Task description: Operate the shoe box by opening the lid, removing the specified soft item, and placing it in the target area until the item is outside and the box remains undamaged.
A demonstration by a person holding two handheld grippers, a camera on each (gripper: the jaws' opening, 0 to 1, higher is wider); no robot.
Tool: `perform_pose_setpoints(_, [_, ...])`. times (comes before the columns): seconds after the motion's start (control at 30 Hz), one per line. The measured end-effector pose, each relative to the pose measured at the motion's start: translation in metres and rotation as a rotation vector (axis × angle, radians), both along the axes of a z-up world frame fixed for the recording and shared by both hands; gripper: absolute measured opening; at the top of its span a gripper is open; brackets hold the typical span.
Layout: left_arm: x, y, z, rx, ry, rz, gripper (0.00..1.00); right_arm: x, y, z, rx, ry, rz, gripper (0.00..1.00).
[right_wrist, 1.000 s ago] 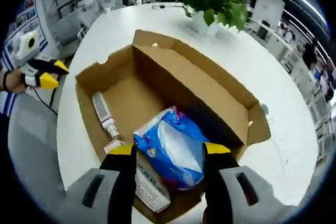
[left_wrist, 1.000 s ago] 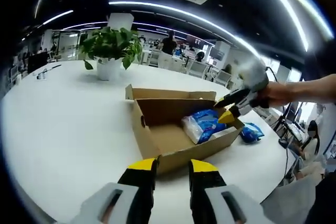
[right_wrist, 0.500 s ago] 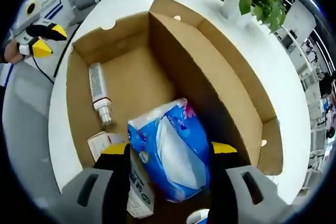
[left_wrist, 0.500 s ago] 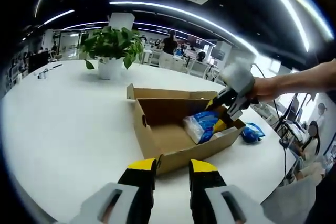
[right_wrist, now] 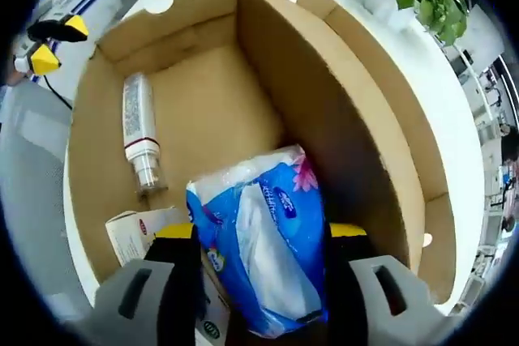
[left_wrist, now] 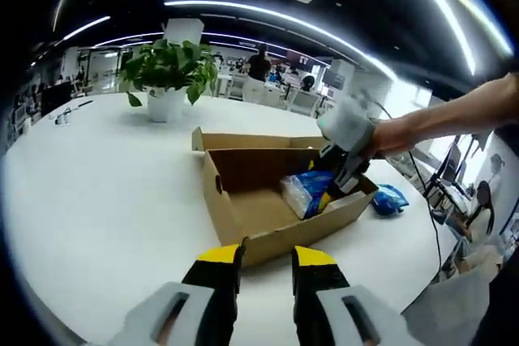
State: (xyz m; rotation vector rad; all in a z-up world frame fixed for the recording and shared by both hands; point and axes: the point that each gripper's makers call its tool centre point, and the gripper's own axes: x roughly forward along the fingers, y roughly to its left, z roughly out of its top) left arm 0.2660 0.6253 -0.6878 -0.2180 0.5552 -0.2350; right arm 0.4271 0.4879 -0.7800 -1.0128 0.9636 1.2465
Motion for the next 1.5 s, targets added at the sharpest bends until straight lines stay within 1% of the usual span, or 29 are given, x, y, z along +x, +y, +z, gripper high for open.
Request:
perform_pose_setpoints(0.1, [0.000, -0.001, -0.001, 0.001, 0.002, -0.002, 0.24, 0.002, 0.000, -0.005, -0.002, -0.002, 0.002, 0.62])
perform_pose_setpoints(0.2, [0.000, 0.001, -0.001, 0.000, 0.005, 0.002, 0.24, 0.003, -0.001, -0.005, 0.006, 0.018, -0.009, 0.62])
perform_pose_setpoints(0.3, [0.000, 0.002, -0.002, -0.002, 0.006, 0.006, 0.24, 0.003, -0.001, -0.005, 0.020, 0.022, -0.009, 0.61])
perform_pose_setpoints(0.43, [0.000, 0.001, -0.002, 0.001, 0.008, 0.001, 0.24, -0.002, -0.002, -0.003, 0.041, 0.025, -0.032, 0.54])
perform_pose_setpoints(0.63, [-0.001, 0.000, -0.002, 0.005, 0.009, -0.004, 0.24, -0.009, 0.001, 0.000, 0.054, 0.011, -0.050, 0.40])
perform_pose_setpoints(0.83, [-0.001, 0.001, -0.001, 0.008, 0.009, -0.001, 0.24, -0.015, 0.004, 0.005, 0.069, 0.007, -0.063, 0.33])
perform_pose_setpoints(1.0, [-0.001, 0.002, -0.001, 0.010, 0.005, 0.003, 0.24, -0.016, 0.006, 0.011, 0.092, -0.010, -0.074, 0.31])
perform_pose_setpoints(1.17, [-0.001, 0.002, 0.000, 0.011, 0.001, 0.003, 0.24, -0.018, 0.011, 0.022, 0.120, -0.023, -0.076, 0.31])
perform_pose_setpoints(1.37, [-0.001, -0.001, 0.001, 0.014, -0.003, -0.011, 0.24, -0.017, 0.013, 0.035, 0.149, -0.036, -0.099, 0.31])
perform_pose_setpoints(1.5, [-0.001, 0.000, 0.001, 0.010, -0.004, -0.009, 0.24, -0.018, 0.014, 0.043, 0.160, -0.051, -0.091, 0.31])
